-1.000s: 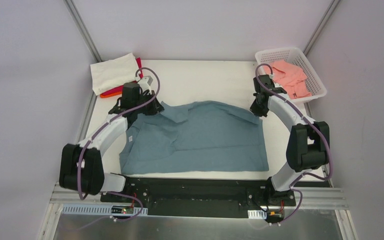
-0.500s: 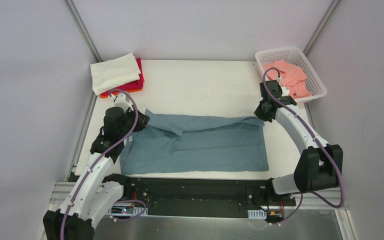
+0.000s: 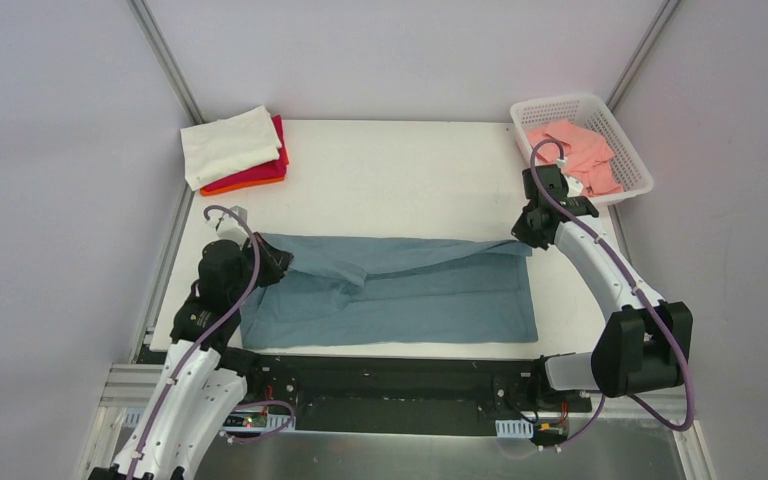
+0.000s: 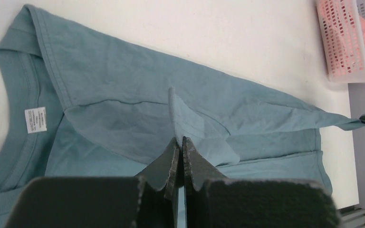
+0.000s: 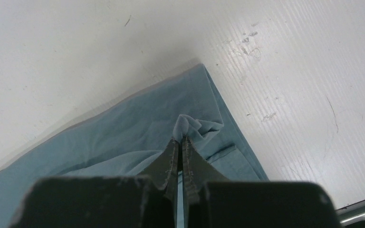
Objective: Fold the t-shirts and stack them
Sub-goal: Fold the other side of the tshirt into a rectangle
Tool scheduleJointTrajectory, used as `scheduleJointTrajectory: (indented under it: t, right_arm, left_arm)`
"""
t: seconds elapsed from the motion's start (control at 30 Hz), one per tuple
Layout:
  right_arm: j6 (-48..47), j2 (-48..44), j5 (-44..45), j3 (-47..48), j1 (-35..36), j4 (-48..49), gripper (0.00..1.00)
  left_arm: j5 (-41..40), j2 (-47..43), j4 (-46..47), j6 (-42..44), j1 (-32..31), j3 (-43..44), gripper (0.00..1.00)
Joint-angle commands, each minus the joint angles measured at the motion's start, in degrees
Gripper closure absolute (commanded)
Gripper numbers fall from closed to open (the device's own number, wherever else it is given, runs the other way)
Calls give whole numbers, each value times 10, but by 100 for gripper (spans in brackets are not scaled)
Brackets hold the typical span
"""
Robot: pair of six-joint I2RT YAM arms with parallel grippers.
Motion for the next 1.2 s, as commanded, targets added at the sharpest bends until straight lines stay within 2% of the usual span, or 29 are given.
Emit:
scheduleJointTrajectory:
  t: [0.0,0.33,0.5,0.53,0.57,0.6,0.67,0.7,0.77,0.8,0.9,0.97,1.03,1.17]
  right_arm:
    - [-8,-21,24,-9,2,-22,100]
    - [12,-7,32,-34,2,-37,96]
    - [60,-5,65,-58,1,-74,82]
    - [64,-9,71,-62,1,-80,76]
    - [68,-14,81,-66,0,-86,66]
    - [71,-20,90,-68,-1,-90,61]
    - [74,-33,99,-68,-5,-99,55]
    - [80,-41,102,-67,-6,-103,47]
    - [79,-60,93,-66,-7,-97,24]
    - [73,-71,83,-66,-6,-87,17]
    - [45,-103,26,-71,-7,-55,3]
    - [32,-124,-12,-78,-6,-34,1]
    - [17,-144,-70,-92,-5,0,1]
    - [-7,-164,-223,-133,3,95,1]
  left_arm:
    - [-14,-35,-26,-31,-2,-24,100]
    - [0,-98,-74,-111,-3,-105,100]
    - [-4,-139,-132,-175,-2,-134,95]
    - [-9,-146,-152,-180,-2,-129,92]
    - [-11,-161,-171,-181,-3,-121,81]
    - [-14,-173,-189,-182,-2,-110,62]
    - [-17,-198,-227,-177,-2,-81,50]
    - [-24,-210,-242,-178,-2,-65,44]
    - [-19,-231,-252,-175,-2,-36,17]
    - [-17,-238,-252,-170,-2,-22,4]
    - [-14,-230,-243,-159,-2,17,1]
    - [-1,-195,-216,-145,-2,28,1]
    - [31,-130,-163,-133,-2,24,1]
    - [117,70,-33,-90,-9,31,1]
